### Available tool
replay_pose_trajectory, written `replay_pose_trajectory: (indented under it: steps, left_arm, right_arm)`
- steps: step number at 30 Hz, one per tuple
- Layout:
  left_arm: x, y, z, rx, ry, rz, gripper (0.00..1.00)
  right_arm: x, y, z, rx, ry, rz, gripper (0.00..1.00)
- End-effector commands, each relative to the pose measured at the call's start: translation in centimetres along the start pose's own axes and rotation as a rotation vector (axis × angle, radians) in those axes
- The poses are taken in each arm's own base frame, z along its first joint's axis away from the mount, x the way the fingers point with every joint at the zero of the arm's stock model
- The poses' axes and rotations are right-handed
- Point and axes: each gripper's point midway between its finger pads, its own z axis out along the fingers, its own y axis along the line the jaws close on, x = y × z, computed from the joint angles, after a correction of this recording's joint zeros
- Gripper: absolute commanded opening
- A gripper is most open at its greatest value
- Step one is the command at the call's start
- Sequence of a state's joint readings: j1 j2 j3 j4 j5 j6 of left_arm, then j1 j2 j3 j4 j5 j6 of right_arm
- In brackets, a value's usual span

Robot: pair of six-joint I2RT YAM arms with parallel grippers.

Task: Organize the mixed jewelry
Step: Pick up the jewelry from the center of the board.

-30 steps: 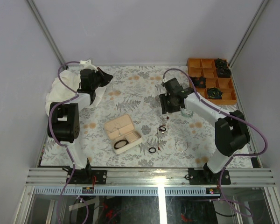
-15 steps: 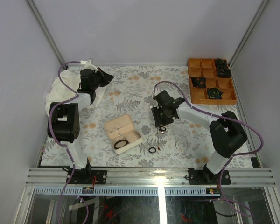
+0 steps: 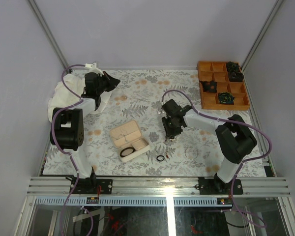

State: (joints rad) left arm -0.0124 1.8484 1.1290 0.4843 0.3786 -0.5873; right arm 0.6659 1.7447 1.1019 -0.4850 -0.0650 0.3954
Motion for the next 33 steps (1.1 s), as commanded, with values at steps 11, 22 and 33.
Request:
replay_pose_trajectory:
  steps: [11, 22, 33]
  left_arm:
    - [-1.0, -1.4, 0.8, 0.050, -0.028, 0.034, 0.00]
    - [-0.9, -1.5, 0.9, 0.050, -0.026, 0.034, 0.00]
    - [-0.8, -1.6, 1.0, 0.050, -0.023, 0.037, 0.00]
  right_arm:
    - [0.3, -4.0, -0.1, 0.220, 0.008, -0.004, 0.17]
    - [0.2, -7.4, -1.0, 0.292, 0.003, 0.058, 0.12]
    - [-1.2, -9.1, -3.0, 0.304, -0.062, 0.100, 0.12]
